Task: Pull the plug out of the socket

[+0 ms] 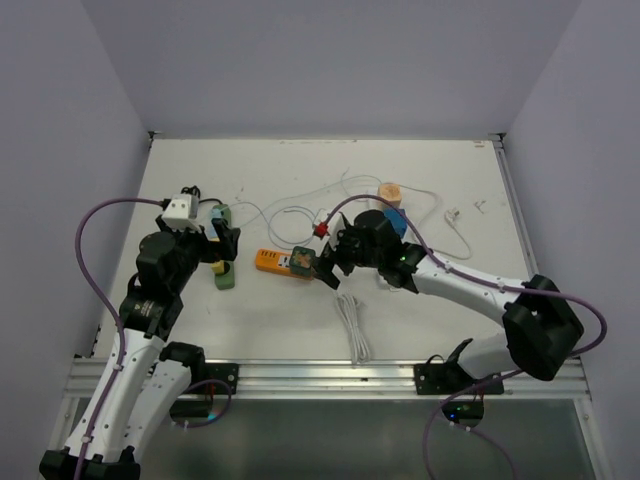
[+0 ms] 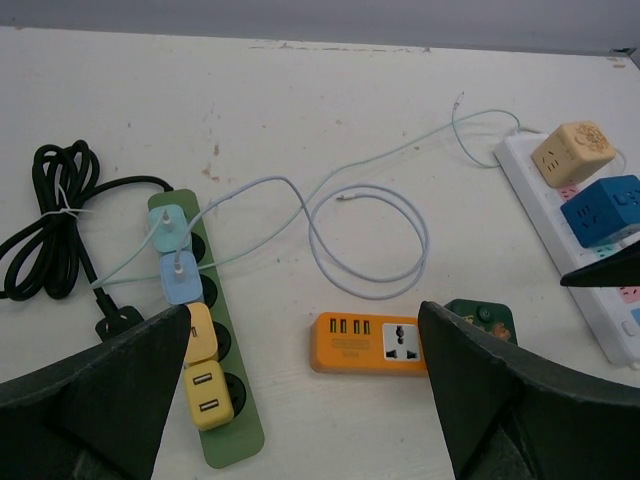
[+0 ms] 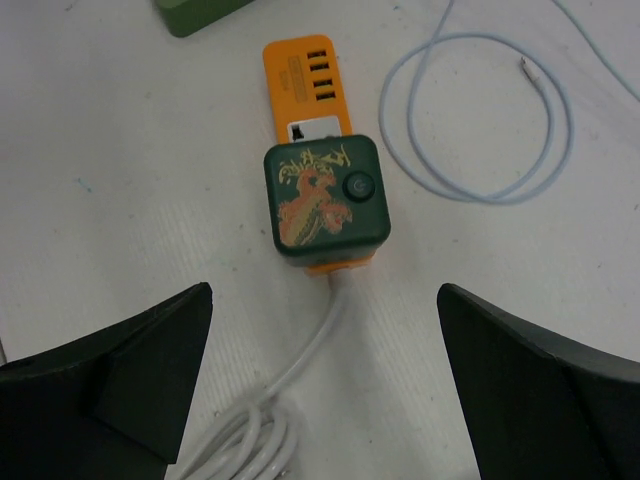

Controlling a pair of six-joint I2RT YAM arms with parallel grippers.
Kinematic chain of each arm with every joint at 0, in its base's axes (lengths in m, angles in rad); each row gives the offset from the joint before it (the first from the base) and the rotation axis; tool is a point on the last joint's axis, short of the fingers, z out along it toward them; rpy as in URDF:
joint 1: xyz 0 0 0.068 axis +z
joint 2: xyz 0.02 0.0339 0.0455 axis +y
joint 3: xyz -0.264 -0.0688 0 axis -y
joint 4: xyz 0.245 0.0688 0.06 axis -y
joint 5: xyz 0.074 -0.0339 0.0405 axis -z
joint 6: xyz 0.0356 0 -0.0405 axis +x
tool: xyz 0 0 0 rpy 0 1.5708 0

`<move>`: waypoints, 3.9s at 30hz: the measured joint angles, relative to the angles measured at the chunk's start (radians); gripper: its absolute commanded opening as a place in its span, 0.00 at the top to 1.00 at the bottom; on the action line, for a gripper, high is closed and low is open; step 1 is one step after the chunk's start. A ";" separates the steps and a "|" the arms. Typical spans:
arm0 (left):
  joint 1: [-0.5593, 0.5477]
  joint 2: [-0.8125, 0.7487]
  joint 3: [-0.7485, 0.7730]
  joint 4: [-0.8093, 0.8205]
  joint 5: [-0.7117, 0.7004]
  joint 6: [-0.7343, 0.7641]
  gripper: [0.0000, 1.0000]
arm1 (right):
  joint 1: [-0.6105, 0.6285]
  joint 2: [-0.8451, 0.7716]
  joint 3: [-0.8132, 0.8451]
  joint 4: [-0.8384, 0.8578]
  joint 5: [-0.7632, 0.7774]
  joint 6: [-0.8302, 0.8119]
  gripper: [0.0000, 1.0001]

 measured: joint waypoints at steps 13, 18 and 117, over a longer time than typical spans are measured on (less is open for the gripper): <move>0.000 0.000 0.000 0.000 0.013 0.000 0.00 | 0.008 0.317 0.211 0.019 -0.074 -0.048 0.01; 0.000 0.001 0.000 0.001 0.019 0.000 0.00 | 0.008 0.352 0.219 0.022 -0.070 -0.051 0.03; -0.629 1.221 -0.483 1.741 -0.482 -0.545 0.93 | -0.040 0.077 0.098 0.045 -0.034 0.040 0.90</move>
